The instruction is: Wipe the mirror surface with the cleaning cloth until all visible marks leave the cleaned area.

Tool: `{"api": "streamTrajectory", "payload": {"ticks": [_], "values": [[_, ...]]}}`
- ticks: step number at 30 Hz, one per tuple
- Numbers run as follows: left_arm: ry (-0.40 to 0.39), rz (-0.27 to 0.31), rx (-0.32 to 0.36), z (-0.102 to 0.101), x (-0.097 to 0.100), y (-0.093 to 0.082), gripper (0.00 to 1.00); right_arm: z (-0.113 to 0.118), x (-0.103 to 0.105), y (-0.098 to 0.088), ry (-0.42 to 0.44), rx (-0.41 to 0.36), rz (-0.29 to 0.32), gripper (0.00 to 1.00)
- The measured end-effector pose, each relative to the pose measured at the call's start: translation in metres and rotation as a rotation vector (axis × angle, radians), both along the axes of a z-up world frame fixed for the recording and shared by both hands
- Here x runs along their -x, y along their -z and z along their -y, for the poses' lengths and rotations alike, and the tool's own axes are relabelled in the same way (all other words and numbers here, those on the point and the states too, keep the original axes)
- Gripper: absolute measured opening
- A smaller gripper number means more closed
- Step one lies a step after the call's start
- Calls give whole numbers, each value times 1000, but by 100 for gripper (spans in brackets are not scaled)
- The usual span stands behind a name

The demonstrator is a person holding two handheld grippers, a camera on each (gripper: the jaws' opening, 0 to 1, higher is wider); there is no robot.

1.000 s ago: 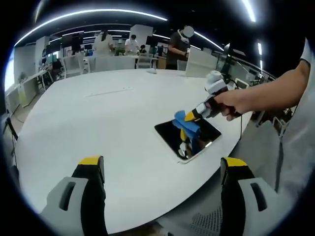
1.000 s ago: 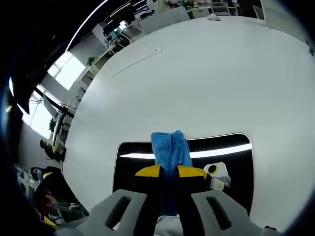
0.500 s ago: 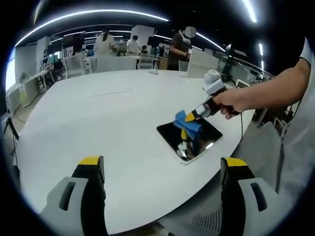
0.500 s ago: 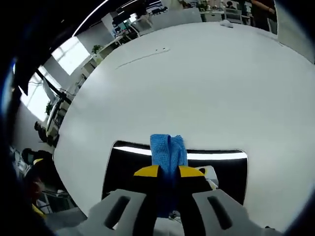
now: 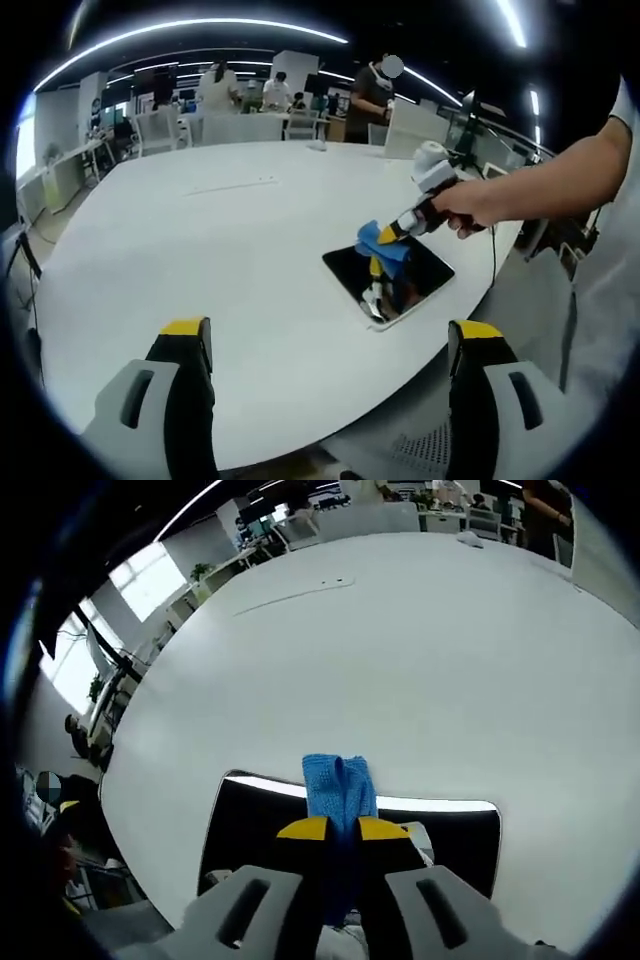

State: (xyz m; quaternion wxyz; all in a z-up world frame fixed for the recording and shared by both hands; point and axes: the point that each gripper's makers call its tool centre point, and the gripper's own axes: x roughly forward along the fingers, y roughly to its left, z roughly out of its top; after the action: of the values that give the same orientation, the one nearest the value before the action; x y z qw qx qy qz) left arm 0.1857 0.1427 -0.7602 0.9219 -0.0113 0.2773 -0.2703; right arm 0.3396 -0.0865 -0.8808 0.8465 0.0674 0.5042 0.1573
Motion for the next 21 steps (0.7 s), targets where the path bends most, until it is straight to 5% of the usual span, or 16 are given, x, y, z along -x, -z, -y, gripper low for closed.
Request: {"api": "streamTrajectory", "payload": {"ticks": [21], "values": [[-7, 25, -2, 7, -4, -5, 99, 21, 6, -5, 29, -3, -17, 1]]}}
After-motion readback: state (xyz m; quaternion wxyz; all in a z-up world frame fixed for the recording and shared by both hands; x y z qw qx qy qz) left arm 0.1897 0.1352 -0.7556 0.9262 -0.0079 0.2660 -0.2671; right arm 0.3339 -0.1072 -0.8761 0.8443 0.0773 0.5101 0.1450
